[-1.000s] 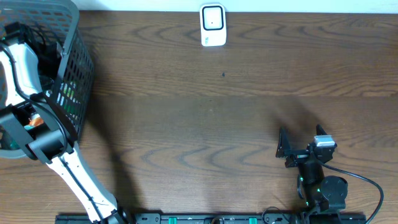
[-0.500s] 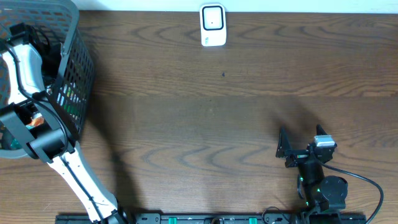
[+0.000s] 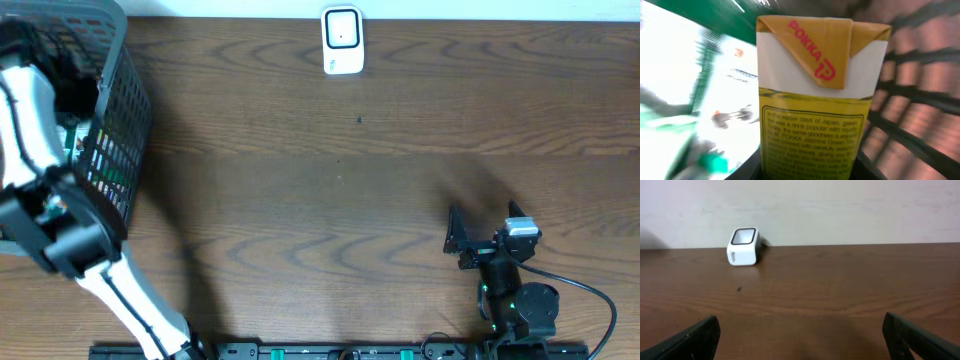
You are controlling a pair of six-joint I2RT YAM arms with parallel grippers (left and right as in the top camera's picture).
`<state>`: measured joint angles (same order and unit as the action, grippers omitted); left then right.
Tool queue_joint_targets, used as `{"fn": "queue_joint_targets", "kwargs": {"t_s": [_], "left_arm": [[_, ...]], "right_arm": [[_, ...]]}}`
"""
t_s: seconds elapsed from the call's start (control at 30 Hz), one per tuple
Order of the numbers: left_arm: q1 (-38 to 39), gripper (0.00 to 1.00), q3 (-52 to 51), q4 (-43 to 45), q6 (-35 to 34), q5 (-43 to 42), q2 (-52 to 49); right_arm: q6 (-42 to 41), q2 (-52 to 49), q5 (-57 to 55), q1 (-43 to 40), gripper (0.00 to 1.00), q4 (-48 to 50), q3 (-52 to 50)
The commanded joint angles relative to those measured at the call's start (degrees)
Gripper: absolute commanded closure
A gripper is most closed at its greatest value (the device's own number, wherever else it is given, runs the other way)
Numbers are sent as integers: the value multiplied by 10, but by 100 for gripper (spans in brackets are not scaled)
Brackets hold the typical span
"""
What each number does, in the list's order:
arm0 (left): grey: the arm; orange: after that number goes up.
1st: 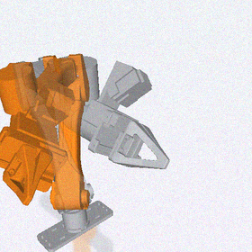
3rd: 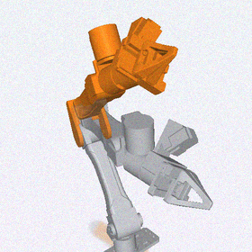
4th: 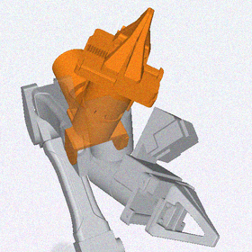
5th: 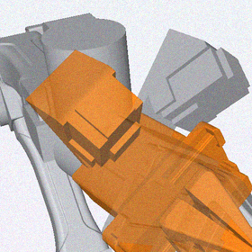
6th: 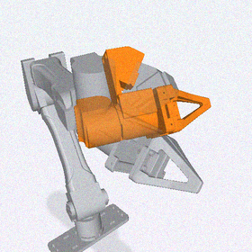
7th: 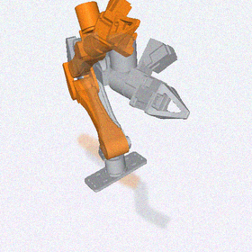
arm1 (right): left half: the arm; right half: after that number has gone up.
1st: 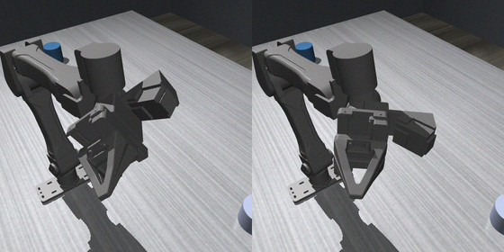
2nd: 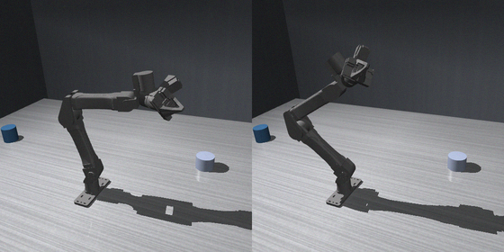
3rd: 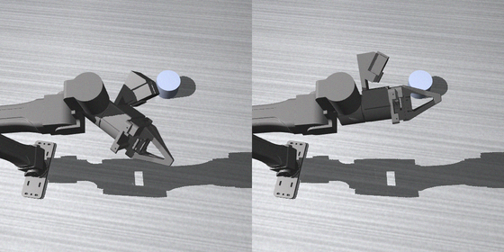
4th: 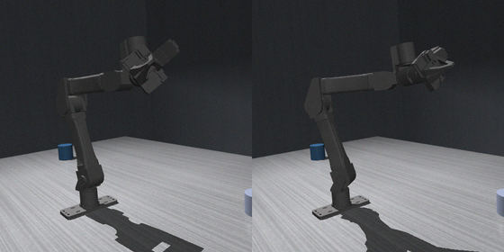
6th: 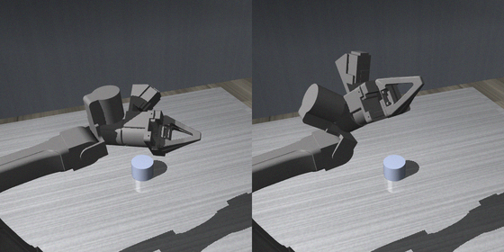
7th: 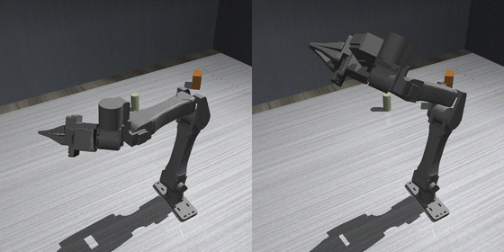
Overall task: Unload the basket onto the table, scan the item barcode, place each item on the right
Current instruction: 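Grasp the yellow-green drink carton in the basket with the left gripper, then carry the carton to the white scanner, barcode facing it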
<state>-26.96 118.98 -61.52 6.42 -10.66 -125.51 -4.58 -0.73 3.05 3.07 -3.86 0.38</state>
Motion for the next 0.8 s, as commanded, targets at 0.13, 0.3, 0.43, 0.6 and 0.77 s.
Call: {"fn": "queue_joint_targets", "kwargs": {"t_s": [0.13, 0.3, 0.43, 0.6, 0.77], "left_arm": [[-3, 66, 37, 21, -64, 56, 239], [12, 66, 37, 1, -110, 52, 345], [88, 65, 36, -71, -153, 51, 400], [229, 64, 25, -129, -176, 52, 389], [362, 63, -14, -119, -217, 54, 342]], "right_arm": [[-7, 2, 2, 3, 1, -2, -1], [-7, 2, 2, 3, 1, -2, -1], [-7, 2, 2, 3, 1, -2, -1], [-7, 2, 2, 3, 1, -2, -1], [-7, 2, 2, 3, 1, -2, -1]]}}
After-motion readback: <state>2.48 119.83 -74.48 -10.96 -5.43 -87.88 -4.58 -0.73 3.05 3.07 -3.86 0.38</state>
